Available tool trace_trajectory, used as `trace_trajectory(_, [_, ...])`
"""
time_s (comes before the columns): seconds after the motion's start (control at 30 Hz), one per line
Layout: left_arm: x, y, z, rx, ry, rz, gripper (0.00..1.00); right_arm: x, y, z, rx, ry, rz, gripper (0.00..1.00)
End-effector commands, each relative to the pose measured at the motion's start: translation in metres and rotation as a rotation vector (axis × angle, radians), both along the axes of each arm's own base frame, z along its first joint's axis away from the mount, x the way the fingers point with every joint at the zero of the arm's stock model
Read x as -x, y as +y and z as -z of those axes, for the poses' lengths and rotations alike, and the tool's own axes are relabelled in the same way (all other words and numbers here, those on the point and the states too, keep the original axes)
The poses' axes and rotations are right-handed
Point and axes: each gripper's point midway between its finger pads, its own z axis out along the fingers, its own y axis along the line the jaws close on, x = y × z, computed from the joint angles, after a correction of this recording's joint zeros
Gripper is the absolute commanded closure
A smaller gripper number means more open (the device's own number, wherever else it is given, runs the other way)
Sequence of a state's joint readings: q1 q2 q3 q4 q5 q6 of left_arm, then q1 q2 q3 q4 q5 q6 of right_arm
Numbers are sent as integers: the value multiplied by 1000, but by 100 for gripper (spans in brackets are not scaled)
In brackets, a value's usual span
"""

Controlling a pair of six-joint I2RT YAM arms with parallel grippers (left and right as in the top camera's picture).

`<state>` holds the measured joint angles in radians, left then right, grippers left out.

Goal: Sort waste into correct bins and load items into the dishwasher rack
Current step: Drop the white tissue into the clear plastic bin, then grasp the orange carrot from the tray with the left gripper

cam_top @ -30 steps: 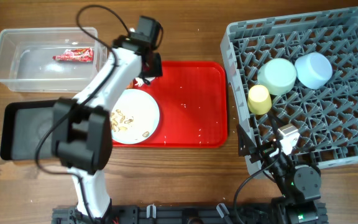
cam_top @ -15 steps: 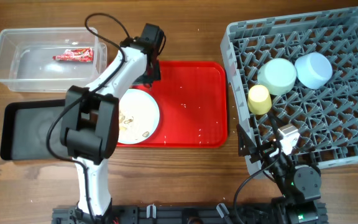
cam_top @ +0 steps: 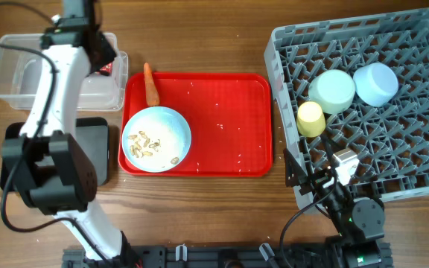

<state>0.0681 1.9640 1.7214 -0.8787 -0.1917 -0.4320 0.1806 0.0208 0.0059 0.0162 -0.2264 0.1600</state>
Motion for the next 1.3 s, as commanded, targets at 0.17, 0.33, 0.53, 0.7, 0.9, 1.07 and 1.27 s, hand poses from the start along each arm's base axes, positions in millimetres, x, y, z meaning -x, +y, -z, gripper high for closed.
trace_trajectory(0.17, [20, -64, -27, 187, 41, 133, 28, 0, -2, -4, -14, -12, 14, 0])
trace_trajectory(0.33, [45, -112, 25, 72, 206, 251, 42, 0, -2, -4, -14, -12, 14, 0])
trace_trajectory(0.53, [40, -121, 83, 77, 241, 241, 41, 0, -2, -4, -14, -12, 14, 0])
trace_trajectory(0.7, [40, -116, 115, 49, 292, 232, 38, 0, -2, -4, -14, -12, 14, 0])
trace_trajectory(0.9, [47, -119, 136, 68, 352, 240, 50, 0, -2, -4, -14, -12, 14, 0])
trace_trajectory(1.07, [30, -120, 108, 85, 269, 232, 69, 0, -2, -4, -14, -12, 14, 0])
trace_trajectory(1.27, [-2, -116, 32, 93, 74, 223, 68, 0, -2, -4, -14, -12, 14, 0])
